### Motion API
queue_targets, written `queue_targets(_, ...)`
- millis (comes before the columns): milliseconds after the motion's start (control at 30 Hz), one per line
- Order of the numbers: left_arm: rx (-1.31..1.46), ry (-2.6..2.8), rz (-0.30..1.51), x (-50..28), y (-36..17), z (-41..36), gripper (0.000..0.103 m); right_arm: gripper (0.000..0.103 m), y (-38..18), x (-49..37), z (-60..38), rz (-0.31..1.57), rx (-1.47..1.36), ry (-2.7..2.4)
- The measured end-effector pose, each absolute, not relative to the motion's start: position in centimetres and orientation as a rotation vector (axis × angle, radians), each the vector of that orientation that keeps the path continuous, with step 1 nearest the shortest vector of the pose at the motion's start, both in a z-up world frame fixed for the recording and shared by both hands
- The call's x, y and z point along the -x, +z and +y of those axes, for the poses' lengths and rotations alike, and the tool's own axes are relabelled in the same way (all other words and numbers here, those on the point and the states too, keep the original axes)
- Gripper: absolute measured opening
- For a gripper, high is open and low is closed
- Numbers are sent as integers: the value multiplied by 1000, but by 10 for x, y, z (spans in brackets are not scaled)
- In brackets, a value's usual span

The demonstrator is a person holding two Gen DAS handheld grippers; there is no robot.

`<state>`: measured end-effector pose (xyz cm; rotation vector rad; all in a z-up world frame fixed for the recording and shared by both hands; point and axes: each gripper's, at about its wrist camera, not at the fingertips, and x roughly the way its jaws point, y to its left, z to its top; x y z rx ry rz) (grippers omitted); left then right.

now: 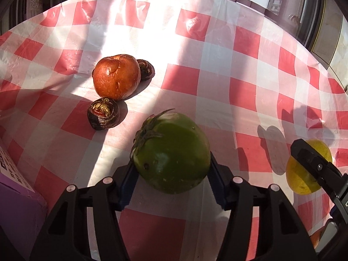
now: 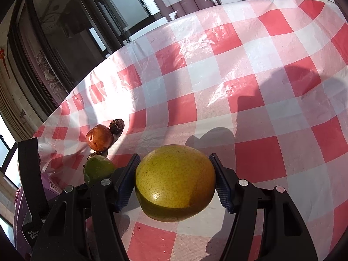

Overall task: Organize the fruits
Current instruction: 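Grasp the green tomato with the left gripper while the right gripper holds the pear, then carry the green tomato and yellow pear over the white box with both grippers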

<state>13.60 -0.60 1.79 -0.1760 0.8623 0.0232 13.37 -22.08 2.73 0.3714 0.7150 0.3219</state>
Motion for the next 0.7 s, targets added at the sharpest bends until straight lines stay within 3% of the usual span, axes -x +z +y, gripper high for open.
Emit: queue_targets(700,155,-3,811,-11,43,-18,59,63,19,-131,-218,791,-375,271)
